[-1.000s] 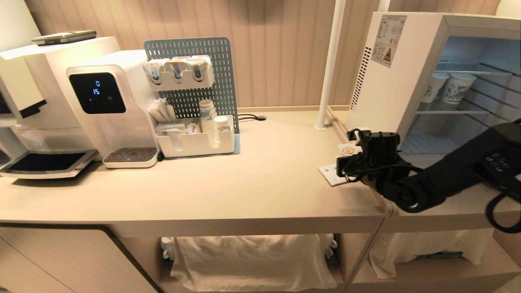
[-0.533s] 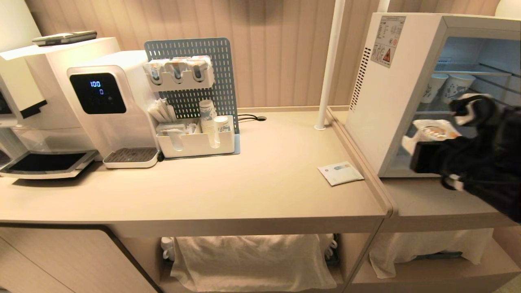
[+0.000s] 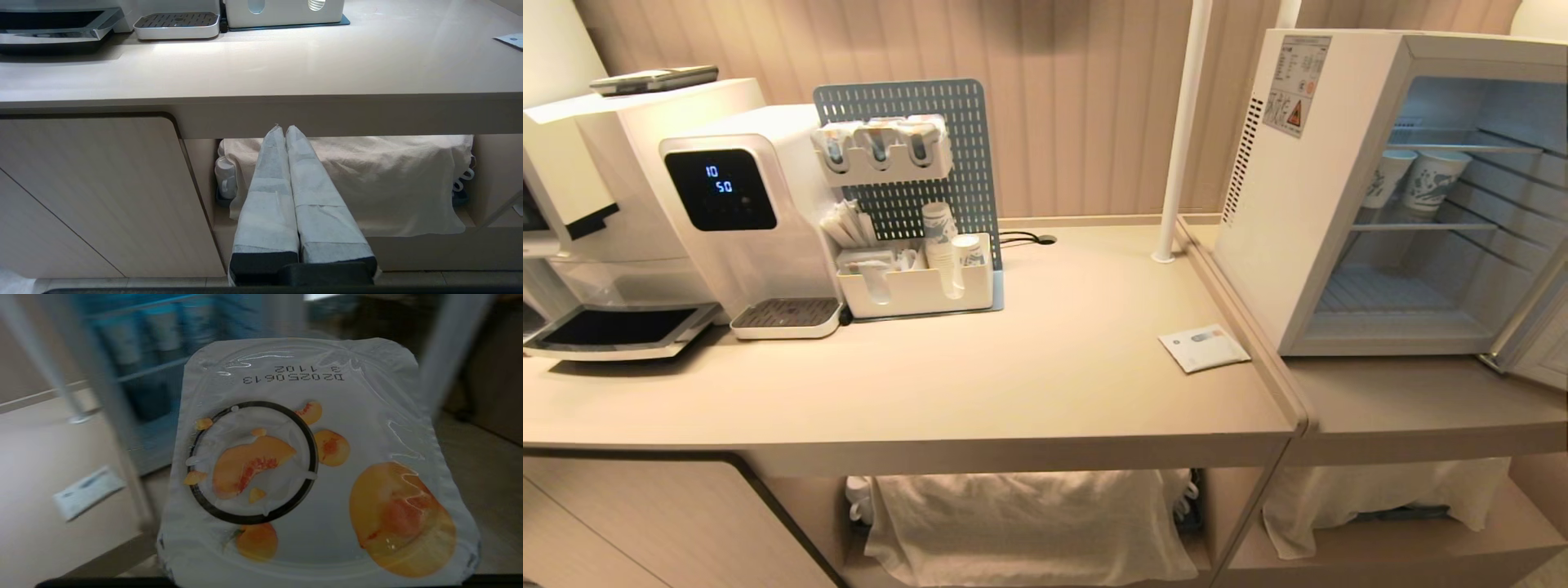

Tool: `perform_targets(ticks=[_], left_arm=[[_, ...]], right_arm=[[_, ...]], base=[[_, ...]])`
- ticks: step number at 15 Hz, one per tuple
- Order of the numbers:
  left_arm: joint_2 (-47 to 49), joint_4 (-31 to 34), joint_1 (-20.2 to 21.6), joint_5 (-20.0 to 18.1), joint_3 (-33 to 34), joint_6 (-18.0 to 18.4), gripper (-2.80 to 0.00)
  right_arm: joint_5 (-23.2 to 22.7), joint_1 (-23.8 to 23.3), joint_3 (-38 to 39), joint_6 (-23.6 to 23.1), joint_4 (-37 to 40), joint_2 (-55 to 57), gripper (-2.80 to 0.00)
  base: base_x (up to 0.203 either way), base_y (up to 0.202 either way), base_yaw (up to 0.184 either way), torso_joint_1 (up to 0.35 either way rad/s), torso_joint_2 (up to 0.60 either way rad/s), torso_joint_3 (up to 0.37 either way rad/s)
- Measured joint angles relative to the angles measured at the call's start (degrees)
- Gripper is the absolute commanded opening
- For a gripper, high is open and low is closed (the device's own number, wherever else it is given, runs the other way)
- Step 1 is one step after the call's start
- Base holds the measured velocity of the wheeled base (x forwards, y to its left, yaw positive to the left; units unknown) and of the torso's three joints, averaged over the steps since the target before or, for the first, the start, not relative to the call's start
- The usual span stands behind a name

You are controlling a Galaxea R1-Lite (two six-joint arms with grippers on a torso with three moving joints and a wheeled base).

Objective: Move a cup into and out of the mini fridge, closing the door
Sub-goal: Put the yoghurt in the freezer

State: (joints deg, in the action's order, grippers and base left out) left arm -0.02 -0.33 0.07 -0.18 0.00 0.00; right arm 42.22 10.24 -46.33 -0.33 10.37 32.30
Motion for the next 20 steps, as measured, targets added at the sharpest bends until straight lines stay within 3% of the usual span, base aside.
perform_targets(ticks=[1, 3, 6, 9, 13, 15, 20], left_arm=[[0.0, 0.0, 0.0, 0.0, 0.0, 0.0, -2.80], [0.0, -0.1, 0.0, 0.1, 0.0, -0.2, -2.80], [0.0, -0.1, 0.0, 0.0, 0.0, -0.1, -2.80], [0.0, -0.1, 0.0, 0.0, 0.0, -0.2, -2.80], [0.0, 0.0, 0.0, 0.0, 0.0, -0.1, -2.80], [0.0, 0.0, 0.0, 0.0, 0.0, -0.1, -2.80], [0.0, 0.0, 0.0, -0.1, 0.0, 0.0, -2.80]], right_arm=[[0.1, -3.6, -0.6, -0.8, 4.4, -4.3, -2.80], [-4.2, -8.5, 0.7, -1.7, 9.9, -12.6, -2.80], [-16.9, -10.0, 7.6, -1.5, 12.4, -23.8, -2.80], [-29.1, -10.2, 21.2, 2.5, 6.2, -29.7, -2.80], [-37.3, -10.2, 41.8, 1.9, -11.1, -32.0, -2.80], [-41.1, -10.2, 45.1, 1.5, -10.7, -32.3, -2.80], [-41.9, -10.2, 45.7, -0.3, -8.1, -32.3, -2.80]], base=[[0.000, 0.000, 0.000, 0.000, 0.00, 0.000], [0.000, 0.000, 0.000, 0.000, 0.00, 0.000], [0.000, 0.000, 0.000, 0.000, 0.00, 0.000], [0.000, 0.000, 0.000, 0.000, 0.00, 0.000], [0.000, 0.000, 0.000, 0.000, 0.00, 0.000], [0.000, 0.000, 0.000, 0.000, 0.00, 0.000], [0.000, 0.000, 0.000, 0.000, 0.00, 0.000]])
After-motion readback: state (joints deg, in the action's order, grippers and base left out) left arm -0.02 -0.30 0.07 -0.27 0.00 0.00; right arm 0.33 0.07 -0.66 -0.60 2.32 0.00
